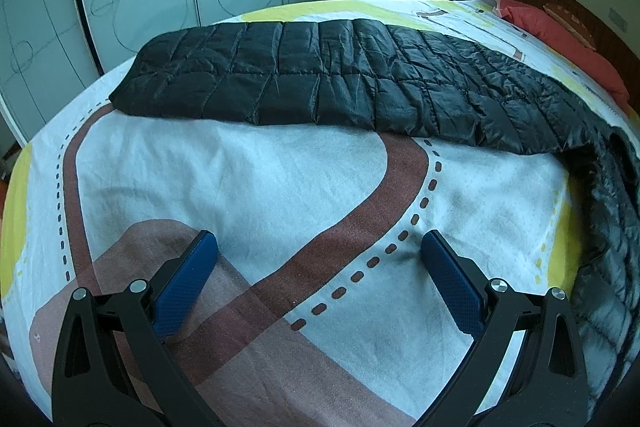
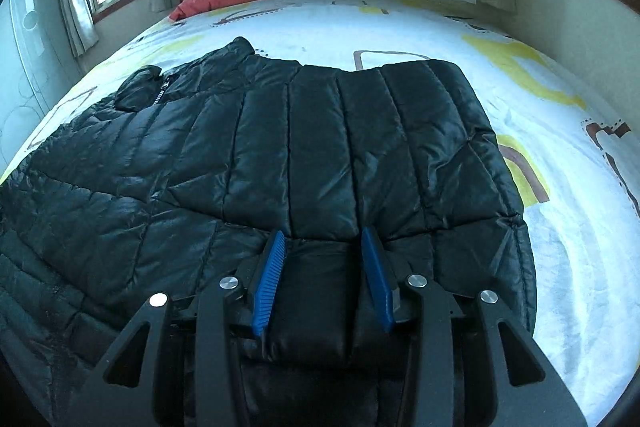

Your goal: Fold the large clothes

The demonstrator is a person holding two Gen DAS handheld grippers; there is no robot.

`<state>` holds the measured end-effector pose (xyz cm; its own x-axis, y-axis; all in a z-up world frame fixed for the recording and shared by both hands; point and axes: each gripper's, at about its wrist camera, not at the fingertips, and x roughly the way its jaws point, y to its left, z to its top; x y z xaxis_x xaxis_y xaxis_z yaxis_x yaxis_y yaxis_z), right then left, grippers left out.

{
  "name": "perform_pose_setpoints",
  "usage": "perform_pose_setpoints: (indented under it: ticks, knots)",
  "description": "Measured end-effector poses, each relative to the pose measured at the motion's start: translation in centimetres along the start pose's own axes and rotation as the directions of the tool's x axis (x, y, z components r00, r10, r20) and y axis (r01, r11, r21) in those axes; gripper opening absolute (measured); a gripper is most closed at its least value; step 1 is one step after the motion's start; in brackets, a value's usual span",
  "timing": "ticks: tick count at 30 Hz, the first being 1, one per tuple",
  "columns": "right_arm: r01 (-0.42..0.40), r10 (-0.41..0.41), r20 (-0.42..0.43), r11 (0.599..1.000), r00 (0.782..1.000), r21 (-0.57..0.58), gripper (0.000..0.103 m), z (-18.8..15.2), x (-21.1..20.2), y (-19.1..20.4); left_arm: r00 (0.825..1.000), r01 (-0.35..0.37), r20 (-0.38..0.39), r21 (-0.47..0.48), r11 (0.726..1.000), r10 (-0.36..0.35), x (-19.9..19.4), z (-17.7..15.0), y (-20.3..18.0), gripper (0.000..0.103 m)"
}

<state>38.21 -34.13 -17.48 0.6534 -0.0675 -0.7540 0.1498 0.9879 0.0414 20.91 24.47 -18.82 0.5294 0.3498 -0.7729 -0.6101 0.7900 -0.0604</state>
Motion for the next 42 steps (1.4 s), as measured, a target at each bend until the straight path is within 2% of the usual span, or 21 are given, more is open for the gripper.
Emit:
perform_pose_setpoints:
  ticks: [3, 5, 6, 11, 12, 14, 15, 16, 17, 19, 22, 24, 25, 26, 28, 30, 32, 34, 37, 40, 42]
  knots:
    - [-0.003, 0.003, 0.007, 1.000, 1.000, 0.002, 0.041, -0.1, -0.1, -0.1, 0.995, 0.102, 0.017, -0.084, 0.991, -0.101, -0.6, 0.8, 2.0, 0.101]
    - [-0.005, 0.005, 0.011, 1.000, 1.000, 0.003, 0.042, -0.3, -0.3, -0.2, 0.984, 0.174, 0.064, -0.184, 0.967, -0.165, -0.8, 1.4, 4.4, 0.100]
    - [-0.007, 0.007, 0.013, 1.000, 1.000, 0.004, 0.042, -0.3, -0.3, -0.2, 0.973, 0.228, 0.093, -0.247, 0.942, -0.211, -0.5, 2.0, 6.3, 0.099]
    - [-0.012, 0.012, 0.016, 1.000, 1.000, 0.004, 0.043, -0.4, -0.3, -0.2, 0.973, 0.227, 0.137, -0.381, 0.896, -0.188, 1.6, 4.7, 12.1, 0.082]
    - [-0.015, 0.015, 0.017, 1.000, 1.000, 0.005, 0.044, -0.4, -0.3, -0.3, 0.970, 0.238, 0.142, -0.430, 0.871, -0.195, 2.5, 5.2, 13.7, 0.081]
    - [-0.020, 0.020, 0.019, 1.000, 1.000, 0.007, 0.045, -0.4, -0.4, -0.3, 0.949, 0.314, 0.187, -0.501, 0.806, -0.253, 3.6, 6.1, 16.1, 0.081]
    - [-0.022, 0.022, 0.019, 1.000, 1.000, 0.006, 0.045, -0.4, -0.4, -0.3, 0.945, 0.326, 0.199, -0.516, 0.792, -0.260, 3.9, 6.5, 16.7, 0.082]
    - [-0.022, 0.022, 0.020, 1.000, 1.000, 0.005, 0.045, -0.4, -0.3, -0.3, 0.941, 0.339, 0.208, -0.520, 0.784, -0.268, 4.2, 6.9, 17.1, 0.088]
    - [-0.021, 0.021, 0.020, 1.000, 1.000, 0.004, 0.046, -0.4, -0.3, -0.3, 0.936, 0.351, 0.220, -0.514, 0.783, -0.275, 4.4, 7.3, 17.2, 0.093]
    - [-0.020, 0.020, 0.021, 1.000, 1.000, 0.002, 0.046, -0.4, -0.3, -0.2, 0.938, 0.343, 0.234, -0.508, 0.790, -0.256, 4.9, 7.9, 17.7, 0.094]
    - [-0.024, 0.024, 0.023, 1.000, 0.999, 0.003, 0.047, -0.3, -0.3, -0.3, 0.937, 0.342, 0.253, -0.526, 0.778, -0.240, 5.1, 8.3, 18.1, 0.091]
    - [-0.023, 0.023, 0.024, 1.000, 0.999, 0.002, 0.047, -0.3, -0.3, -0.2, 0.950, 0.302, 0.241, -0.562, 0.770, -0.197, 5.1, 8.4, 18.5, 0.075]
    - [-0.021, 0.021, 0.025, 1.000, 0.999, 0.001, 0.047, -0.3, -0.3, -0.2, 0.956, 0.281, 0.235, -0.578, 0.766, -0.174, 5.1, 8.4, 18.6, 0.060]
    - [-0.022, 0.022, 0.024, 1.000, 0.999, 0.001, 0.047, -0.3, -0.3, -0.3, 0.959, 0.271, 0.234, -0.584, 0.765, -0.161, 5.1, 8.4, 18.8, 0.040]
    - [-0.021, 0.021, 0.024, 1.000, 0.999, 0.000, 0.047, -0.3, -0.2, -0.3, 0.969, 0.234, 0.209, -0.594, 0.769, -0.133, 5.7, 8.5, 19.1, 0.019]
    - [-0.024, 0.024, 0.024, 1.000, 0.999, 0.002, 0.047, -0.3, -0.2, -0.3, 0.972, 0.223, 0.201, -0.598, 0.770, -0.125, 5.7, 8.6, 19.2, 0.014]
    - [-0.025, 0.025, 0.024, 1.000, 0.999, 0.002, 0.047, -0.3, -0.2, -0.3, 0.974, 0.203, 0.203, -0.564, 0.800, -0.104, 4.9, 9.4, 18.0, 0.008]
    - [-0.024, 0.024, 0.025, 1.000, 0.999, 0.002, 0.047, -0.3, -0.2, -0.3, 0.967, 0.211, 0.233, -0.514, 0.832, -0.101, 3.7, 10.2, 15.7, 0.007]
    - [-0.024, 0.024, 0.025, 1.000, 0.999, 0.002, 0.047, -0.3, -0.2, -0.3, 0.941, 0.270, 0.298, -0.378, 0.885, -0.160, 0.7, 11.4, 11.0, 0.006]
    - [-0.027, 0.026, 0.026, 1.000, 0.999, 0.004, 0.047, -0.3, -0.2, -0.4, 0.910, 0.341, 0.323, -0.229, 0.912, -0.259, -1.7, 11.5, 5.2, 0.006]
    - [-0.028, 0.027, 0.026, 1.000, 0.999, 0.005, 0.047, -0.3, -0.2, -0.4, 0.888, 0.387, 0.316, -0.122, 0.914, -0.334, -3.3, 11.1, 0.5, 0.006]
